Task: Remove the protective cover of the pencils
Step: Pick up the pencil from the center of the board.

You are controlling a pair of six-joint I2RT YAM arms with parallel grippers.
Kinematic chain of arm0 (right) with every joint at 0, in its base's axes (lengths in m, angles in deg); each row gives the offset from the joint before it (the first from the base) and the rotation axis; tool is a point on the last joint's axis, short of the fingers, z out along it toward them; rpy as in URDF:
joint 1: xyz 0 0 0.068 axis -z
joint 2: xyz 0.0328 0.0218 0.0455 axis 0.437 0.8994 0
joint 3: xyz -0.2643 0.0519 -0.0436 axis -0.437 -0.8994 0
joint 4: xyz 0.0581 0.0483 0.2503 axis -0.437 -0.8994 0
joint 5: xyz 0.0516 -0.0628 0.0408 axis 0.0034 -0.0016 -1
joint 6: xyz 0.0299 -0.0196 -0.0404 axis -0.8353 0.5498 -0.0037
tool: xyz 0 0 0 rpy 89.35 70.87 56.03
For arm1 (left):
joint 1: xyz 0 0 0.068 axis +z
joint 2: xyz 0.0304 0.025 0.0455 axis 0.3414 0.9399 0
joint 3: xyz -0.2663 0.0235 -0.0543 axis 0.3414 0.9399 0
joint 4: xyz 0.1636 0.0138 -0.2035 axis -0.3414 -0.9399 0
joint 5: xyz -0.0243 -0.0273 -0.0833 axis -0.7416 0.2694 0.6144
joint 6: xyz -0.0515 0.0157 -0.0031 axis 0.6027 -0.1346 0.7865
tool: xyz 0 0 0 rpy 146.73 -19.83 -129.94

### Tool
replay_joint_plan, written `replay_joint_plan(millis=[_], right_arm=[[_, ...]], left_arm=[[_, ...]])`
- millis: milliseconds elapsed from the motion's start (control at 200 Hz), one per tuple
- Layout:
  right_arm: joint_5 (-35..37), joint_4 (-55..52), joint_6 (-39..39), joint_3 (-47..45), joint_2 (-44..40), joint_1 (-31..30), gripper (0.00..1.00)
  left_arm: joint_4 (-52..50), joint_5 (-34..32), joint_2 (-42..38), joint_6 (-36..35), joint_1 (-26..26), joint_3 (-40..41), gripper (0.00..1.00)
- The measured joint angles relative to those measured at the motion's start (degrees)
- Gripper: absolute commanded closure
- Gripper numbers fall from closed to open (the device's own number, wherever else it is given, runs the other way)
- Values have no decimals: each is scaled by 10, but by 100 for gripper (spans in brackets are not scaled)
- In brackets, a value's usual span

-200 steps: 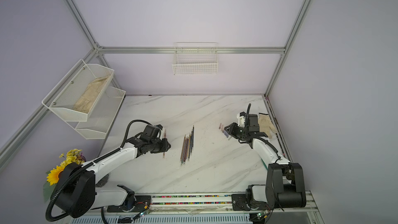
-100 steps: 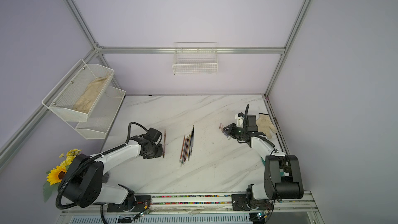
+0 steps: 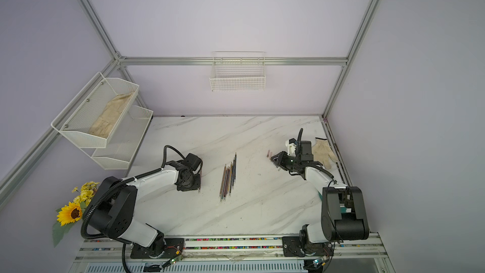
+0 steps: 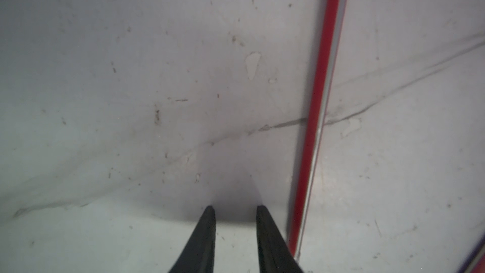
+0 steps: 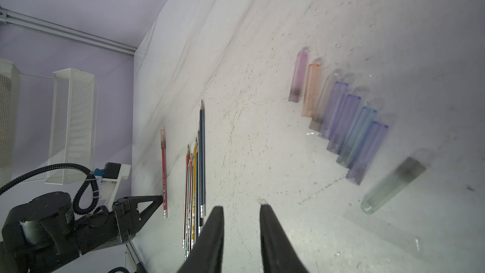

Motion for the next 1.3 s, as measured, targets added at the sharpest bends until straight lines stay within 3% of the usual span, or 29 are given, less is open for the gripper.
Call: replay_joint_plan(millis=[520,885,1300], right_arm=[[-4,2,0,-7,0,0,72],[-13,3,-2,-7,0,0,72],[-21,7,-8,-8,0,0,72]], left_arm=[[-9,10,-73,10,-16,-15,65],[-7,0,23,12,-38,-33,66],[-6,-4,39,9,-41,-43,90]])
